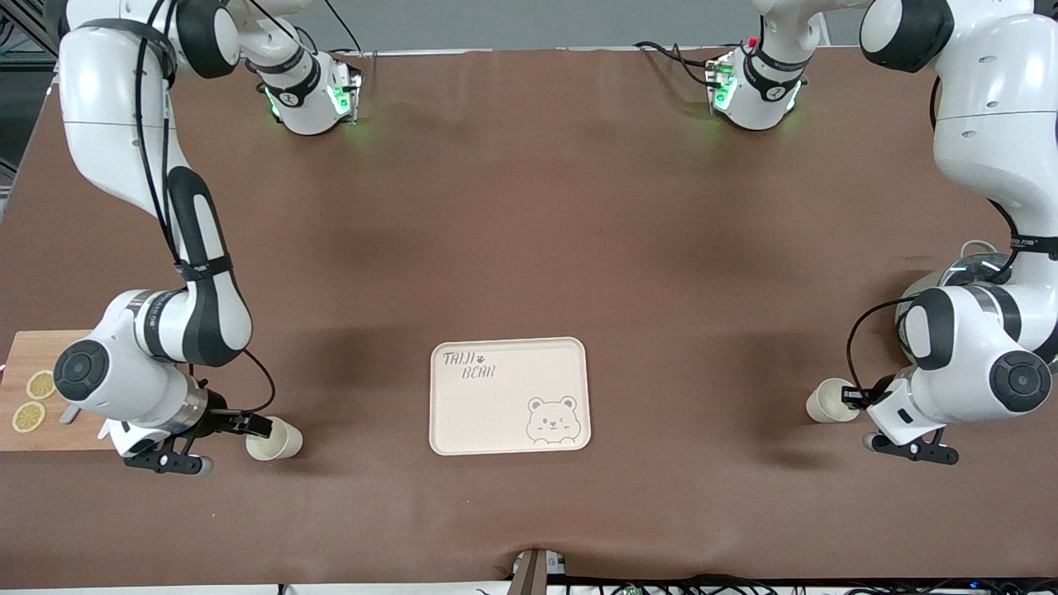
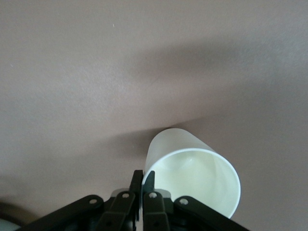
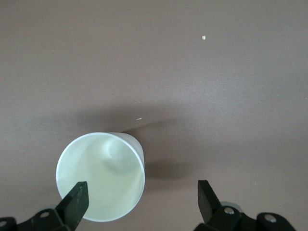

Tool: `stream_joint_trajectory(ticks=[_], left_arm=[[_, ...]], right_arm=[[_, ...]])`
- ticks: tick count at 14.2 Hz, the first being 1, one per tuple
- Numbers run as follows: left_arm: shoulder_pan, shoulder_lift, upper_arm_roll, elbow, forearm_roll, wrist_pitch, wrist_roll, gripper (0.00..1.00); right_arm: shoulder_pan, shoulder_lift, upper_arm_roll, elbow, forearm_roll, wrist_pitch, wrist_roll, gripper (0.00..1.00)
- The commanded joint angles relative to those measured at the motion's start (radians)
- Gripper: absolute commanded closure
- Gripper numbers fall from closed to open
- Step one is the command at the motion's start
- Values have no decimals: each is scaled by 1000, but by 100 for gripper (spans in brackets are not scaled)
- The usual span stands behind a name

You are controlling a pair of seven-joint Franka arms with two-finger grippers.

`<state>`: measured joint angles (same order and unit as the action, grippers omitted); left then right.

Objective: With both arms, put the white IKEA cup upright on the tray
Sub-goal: 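Close the left gripper on its cup while the right gripper grasps its cup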

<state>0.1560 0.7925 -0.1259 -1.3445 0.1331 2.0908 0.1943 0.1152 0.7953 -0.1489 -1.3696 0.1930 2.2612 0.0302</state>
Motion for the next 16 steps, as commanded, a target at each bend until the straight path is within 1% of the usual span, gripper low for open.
stream_joint_trajectory(ticks=[1,2,5,7,9,12,16], left_arm=[[3,-44,-23,-12,-3,0,30,100],[13,-53,-41,-12,-3,0,31,100],[4,-75,-63,-10,-6,-9,16,100],[-6,-87,-84,-8,-21,-11,-13,100],[-6,-88,-113,-8,-24,-15,-82,100],[-9,-88,-179,-8,-23,-20,-229,100],[-76,-88,-222,-7,-23,-51,-421,100]], right_arm=[[-3,24,-1,32,11,-2,2,0],[-5,27,0,30,11,7,2,0],[0,39,-1,26,13,38,-1,0],[1,50,0,24,13,93,-1,0],[1,56,0,17,13,113,-1,0],[1,70,0,15,17,136,-6,0],[3,73,-1,9,13,162,-9,0]])
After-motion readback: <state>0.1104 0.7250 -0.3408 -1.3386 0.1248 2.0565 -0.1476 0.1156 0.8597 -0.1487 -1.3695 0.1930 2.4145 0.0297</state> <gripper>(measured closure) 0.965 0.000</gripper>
